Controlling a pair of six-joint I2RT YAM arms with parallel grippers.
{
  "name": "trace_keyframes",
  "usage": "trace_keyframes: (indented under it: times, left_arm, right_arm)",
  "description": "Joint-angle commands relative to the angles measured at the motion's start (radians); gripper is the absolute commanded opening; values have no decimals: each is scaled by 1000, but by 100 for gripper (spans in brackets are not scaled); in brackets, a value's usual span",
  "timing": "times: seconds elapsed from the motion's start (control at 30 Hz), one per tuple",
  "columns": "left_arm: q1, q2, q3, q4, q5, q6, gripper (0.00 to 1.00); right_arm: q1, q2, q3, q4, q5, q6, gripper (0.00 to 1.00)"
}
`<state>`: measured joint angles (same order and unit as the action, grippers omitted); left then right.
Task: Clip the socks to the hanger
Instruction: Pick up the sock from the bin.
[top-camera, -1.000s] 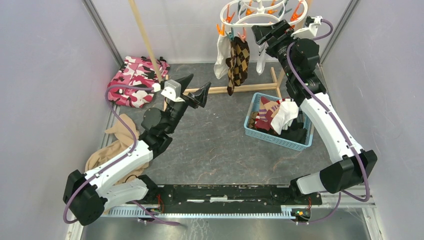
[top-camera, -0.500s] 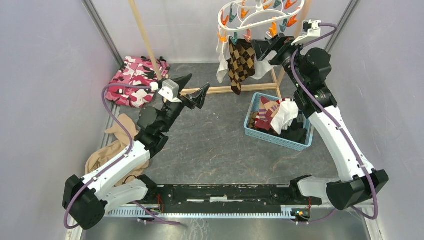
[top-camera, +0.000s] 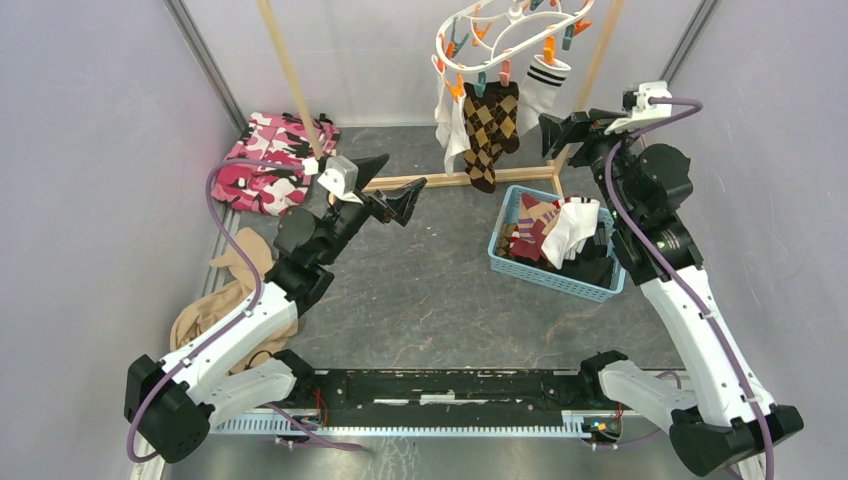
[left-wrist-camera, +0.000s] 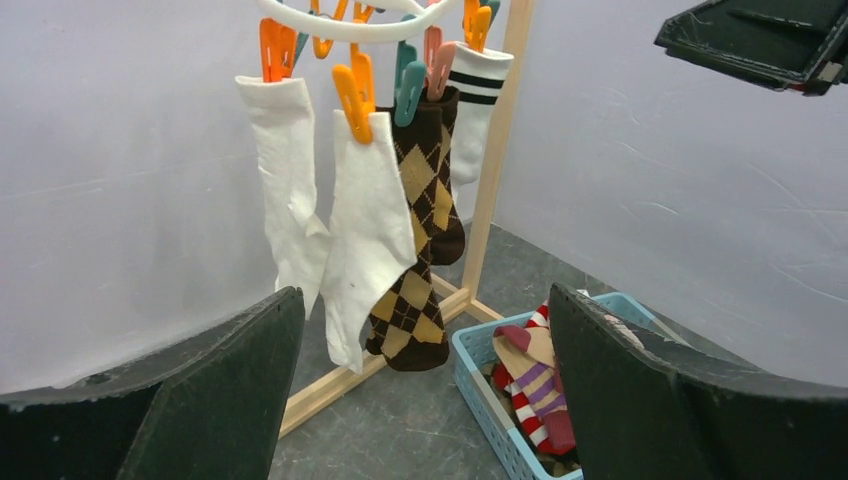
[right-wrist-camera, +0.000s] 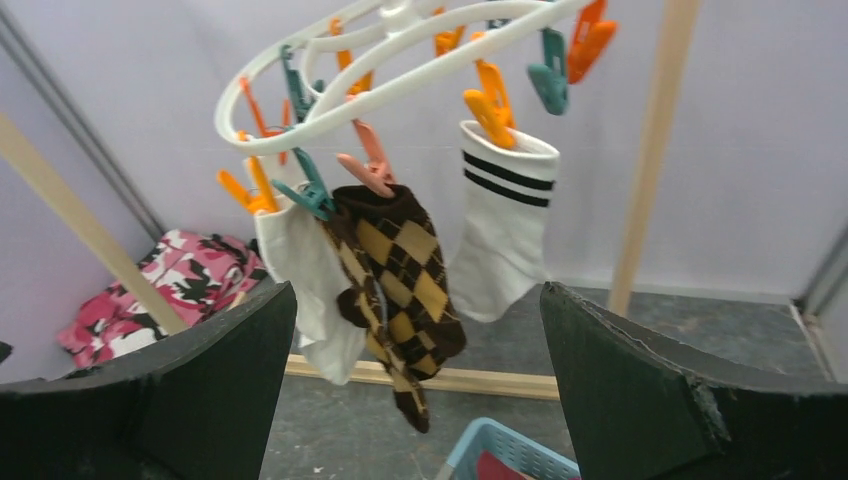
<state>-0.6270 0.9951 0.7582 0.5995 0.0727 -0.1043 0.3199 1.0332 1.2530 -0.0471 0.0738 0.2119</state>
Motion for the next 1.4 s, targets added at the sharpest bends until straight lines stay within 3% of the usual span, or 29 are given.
trace_keyframes:
  times: [0.0,0.23,0.47,0.57,0.77,0.97,1.37]
  left_arm:
    - [23,-22,49,-38,44,-91,97]
    - [65,-30,52,-110,96,-151,97]
    - [94,-49,18,-152,126,-170,97]
    - [98,-52,7,-156,135,-173,97]
    - [102,-38,11,-156,158,-177,97]
    - [105,-34,12,-156,168,-176,97]
    - [108,-17,31,-165,193,-165,97]
  right_arm:
    - [-21,-29,-48,-63,106,-54,98]
    - [-113,-56,-148,-199,86,14,98]
    - [-215,-78,-337,-282,-13,123,83]
    - [-247,-61,-399,-303,-14,157,82]
    - [-354,-10,-462,-255,-9,227,80]
    - [-458,65,-492,-140,-67,268,72]
    - [-514,277,-448,40,-180,271,59]
